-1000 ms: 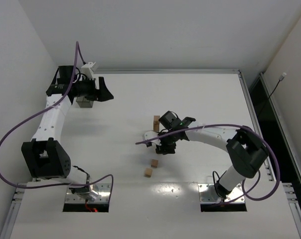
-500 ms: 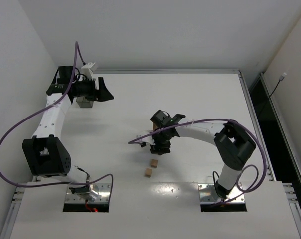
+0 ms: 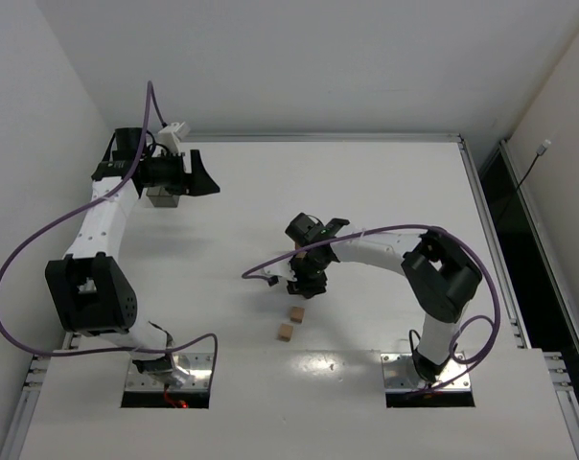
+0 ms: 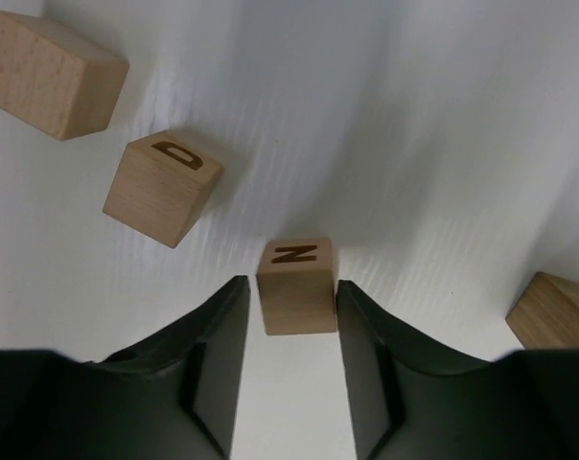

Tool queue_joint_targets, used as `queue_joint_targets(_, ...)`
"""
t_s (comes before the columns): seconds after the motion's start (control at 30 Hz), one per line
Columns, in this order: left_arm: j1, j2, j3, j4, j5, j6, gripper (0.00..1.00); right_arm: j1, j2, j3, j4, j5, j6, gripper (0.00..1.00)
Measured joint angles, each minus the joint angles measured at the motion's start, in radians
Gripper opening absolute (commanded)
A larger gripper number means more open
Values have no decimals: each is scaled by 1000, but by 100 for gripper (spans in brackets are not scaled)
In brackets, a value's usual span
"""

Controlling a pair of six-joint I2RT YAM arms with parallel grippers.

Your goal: Build the wood block tower

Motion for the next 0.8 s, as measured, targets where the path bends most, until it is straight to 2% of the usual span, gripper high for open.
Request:
queue_joint_targets(0.07, 0, 0, 0, 0, 0, 0, 75, 1, 1, 2, -1, 3, -1, 31)
queue_joint_targets(0.1, 0, 0, 0, 0, 1, 0, 75, 1, 1, 2, 0, 6, -1, 24)
queue_joint_targets(0.17, 0, 0, 0, 0, 1, 0, 75, 3, 1, 4, 0, 14, 1, 17)
queue_joint_targets(0.2, 0, 0, 0, 0, 1, 1, 75, 5, 1, 6, 1, 19, 3, 10)
queue_joint_targets(0.3, 0, 0, 0, 0, 1, 4, 75, 16, 1, 7, 6, 41, 7, 0)
queue_joint_targets(0.5, 0, -1, -16, 4, 6, 9, 75, 20, -9, 6, 4, 60, 15, 0)
queue_joint_targets(0.6, 0, -5, -28, 4, 13, 13, 75, 19, -28, 24, -51, 44, 19, 0)
queue_joint_targets(0.8, 0, -40, -54, 0, 34, 34, 75, 18, -65, 246, -281, -53, 23, 0)
